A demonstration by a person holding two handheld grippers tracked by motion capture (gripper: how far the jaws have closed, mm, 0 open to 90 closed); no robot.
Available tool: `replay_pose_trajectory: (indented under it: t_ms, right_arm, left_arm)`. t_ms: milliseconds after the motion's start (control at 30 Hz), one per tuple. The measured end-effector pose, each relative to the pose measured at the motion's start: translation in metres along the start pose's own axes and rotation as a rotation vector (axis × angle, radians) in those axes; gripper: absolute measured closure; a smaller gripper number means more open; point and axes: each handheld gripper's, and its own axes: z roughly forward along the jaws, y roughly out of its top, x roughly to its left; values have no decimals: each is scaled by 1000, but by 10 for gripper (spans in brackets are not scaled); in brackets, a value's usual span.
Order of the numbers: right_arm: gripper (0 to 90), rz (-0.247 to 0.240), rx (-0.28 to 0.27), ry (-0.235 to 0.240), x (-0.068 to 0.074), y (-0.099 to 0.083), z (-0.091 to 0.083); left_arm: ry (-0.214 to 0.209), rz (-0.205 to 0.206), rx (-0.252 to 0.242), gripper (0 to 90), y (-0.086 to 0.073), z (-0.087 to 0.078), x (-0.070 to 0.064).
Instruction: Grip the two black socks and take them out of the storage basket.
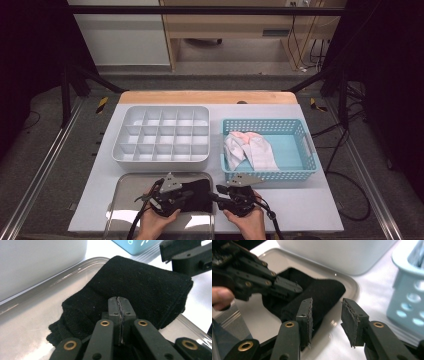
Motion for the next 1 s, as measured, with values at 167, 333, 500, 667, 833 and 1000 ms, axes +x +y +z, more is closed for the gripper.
replay_pose_trajectory:
  t_ms: [167,333,500,667,833,1000]
  right_arm:
    - [599,8,-25,22,5,6,3]
    - [584,7,8,31,8,2,11]
    - [592,11,73,-2,6,-8,18]
    - [658,33,124,-8,2,-12,22]
    - [710,33,130,-5,1,-10,20]
    - [610,35,103,-14,1,-11,17]
  left_arm:
    - [-2,-2,-2,877,-1,0,0]
    - [-4,-2,-4,877,-2,0,0]
    - [-8,-3,-6,872,-2,0,0]
    - [-16,-5,-9,856,-3,-1,0]
    - [-20,-12,-22,837,-2,-4,0]
    - [-12,-14,-66,826,0,-7,3]
